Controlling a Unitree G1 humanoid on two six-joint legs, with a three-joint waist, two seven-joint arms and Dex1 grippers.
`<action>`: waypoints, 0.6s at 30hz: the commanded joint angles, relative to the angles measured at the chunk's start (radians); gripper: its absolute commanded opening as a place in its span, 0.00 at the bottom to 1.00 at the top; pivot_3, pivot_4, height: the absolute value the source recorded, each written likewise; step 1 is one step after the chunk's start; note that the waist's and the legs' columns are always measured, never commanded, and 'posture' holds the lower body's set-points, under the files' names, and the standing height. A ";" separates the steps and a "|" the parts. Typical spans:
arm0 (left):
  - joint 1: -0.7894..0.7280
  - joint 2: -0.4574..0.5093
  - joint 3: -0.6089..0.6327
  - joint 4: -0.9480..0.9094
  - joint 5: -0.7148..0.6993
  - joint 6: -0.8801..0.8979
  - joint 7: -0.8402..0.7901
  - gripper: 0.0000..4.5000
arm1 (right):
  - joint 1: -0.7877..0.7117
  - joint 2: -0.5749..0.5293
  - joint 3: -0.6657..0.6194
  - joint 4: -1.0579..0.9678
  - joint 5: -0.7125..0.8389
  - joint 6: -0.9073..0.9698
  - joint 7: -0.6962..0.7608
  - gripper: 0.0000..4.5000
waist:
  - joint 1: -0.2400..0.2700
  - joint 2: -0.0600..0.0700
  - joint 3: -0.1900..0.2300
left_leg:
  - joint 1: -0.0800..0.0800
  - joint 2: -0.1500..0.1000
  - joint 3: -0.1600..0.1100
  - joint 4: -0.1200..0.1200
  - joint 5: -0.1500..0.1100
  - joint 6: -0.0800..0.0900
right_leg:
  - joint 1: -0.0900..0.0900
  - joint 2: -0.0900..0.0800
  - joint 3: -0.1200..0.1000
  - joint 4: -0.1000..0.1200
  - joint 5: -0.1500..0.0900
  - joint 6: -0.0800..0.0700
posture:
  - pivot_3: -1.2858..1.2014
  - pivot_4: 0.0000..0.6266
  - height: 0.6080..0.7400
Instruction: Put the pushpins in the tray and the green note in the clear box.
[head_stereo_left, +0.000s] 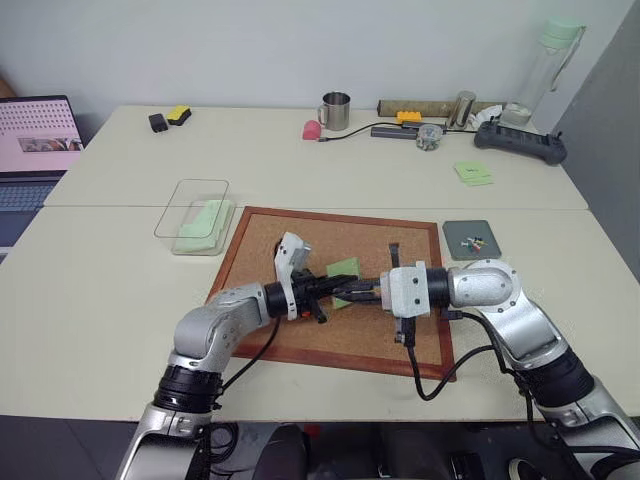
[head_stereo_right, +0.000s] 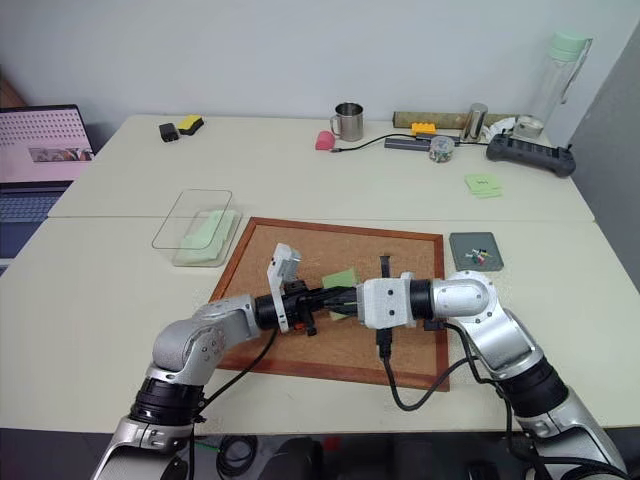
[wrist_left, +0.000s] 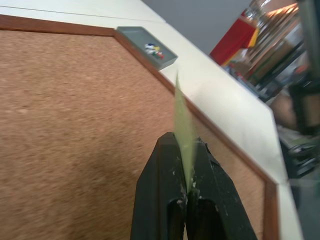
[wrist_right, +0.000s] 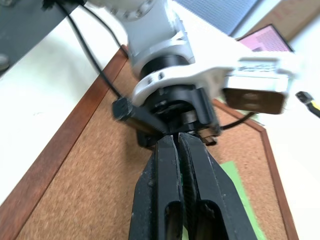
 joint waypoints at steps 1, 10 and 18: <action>-0.020 -0.009 0.016 0.017 0.014 -0.040 -0.002 0.01 | 0.009 -0.009 -0.070 -0.077 0.060 0.084 -0.033 0.00 | 0.000 0.000 0.000 | 0.000 0.000 0.000 0.000 0.000 0.001 | 0.000 0.000 0.000 0.000 0.000 0.000 | 0.52 0.24 1.00; -0.130 -0.051 0.055 -0.096 -0.039 0.011 0.053 0.01 | 0.034 0.081 -0.401 -0.036 0.230 0.449 -0.361 0.00 | 0.002 0.000 0.000 | -0.001 0.000 -0.001 0.001 -0.001 0.002 | 0.000 0.000 0.000 0.001 0.000 0.000 | 0.52 0.24 1.00; -0.228 0.009 -0.133 -0.123 0.196 -0.262 -0.036 0.01 | 0.087 0.139 -0.606 0.106 0.171 0.488 -0.687 0.00 | 0.004 0.000 0.000 | -0.001 -0.003 0.002 -0.001 0.000 -0.001 | 0.000 0.000 0.001 0.000 0.000 -0.001 | 0.52 0.24 1.00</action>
